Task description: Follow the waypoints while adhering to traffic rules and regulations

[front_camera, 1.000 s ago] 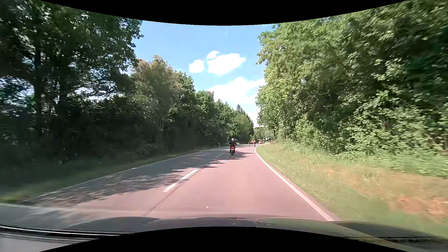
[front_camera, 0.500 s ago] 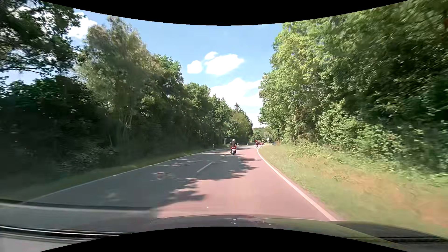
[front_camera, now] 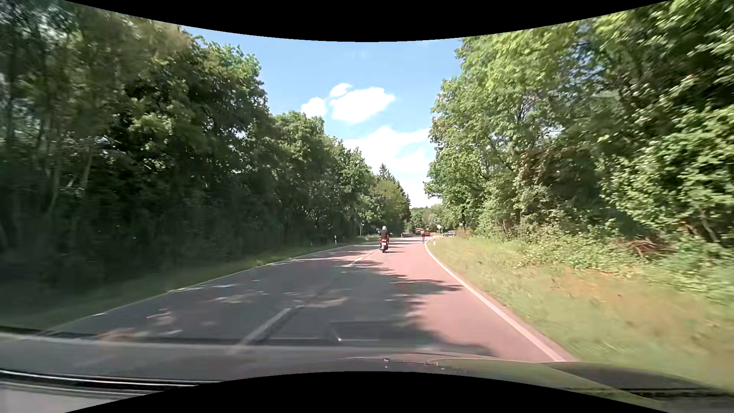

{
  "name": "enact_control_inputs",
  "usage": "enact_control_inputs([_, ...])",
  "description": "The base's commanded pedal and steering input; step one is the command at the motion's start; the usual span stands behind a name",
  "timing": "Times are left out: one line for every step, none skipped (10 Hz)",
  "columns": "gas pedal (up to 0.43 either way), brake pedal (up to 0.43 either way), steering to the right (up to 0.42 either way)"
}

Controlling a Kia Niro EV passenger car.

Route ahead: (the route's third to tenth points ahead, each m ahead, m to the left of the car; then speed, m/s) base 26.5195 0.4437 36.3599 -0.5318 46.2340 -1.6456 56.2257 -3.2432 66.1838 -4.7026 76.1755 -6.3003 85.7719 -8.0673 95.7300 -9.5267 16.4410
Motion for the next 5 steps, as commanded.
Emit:
enact_control_inputs([0.209, 0.012, 0.012])
enact_control_inputs([0.209, 0.012, 0.013])
enact_control_inputs([0.209, 0.012, 0.013])
enact_control_inputs([0.209, 0.012, 0.014])
enact_control_inputs([0.209, 0.012, 0.014])
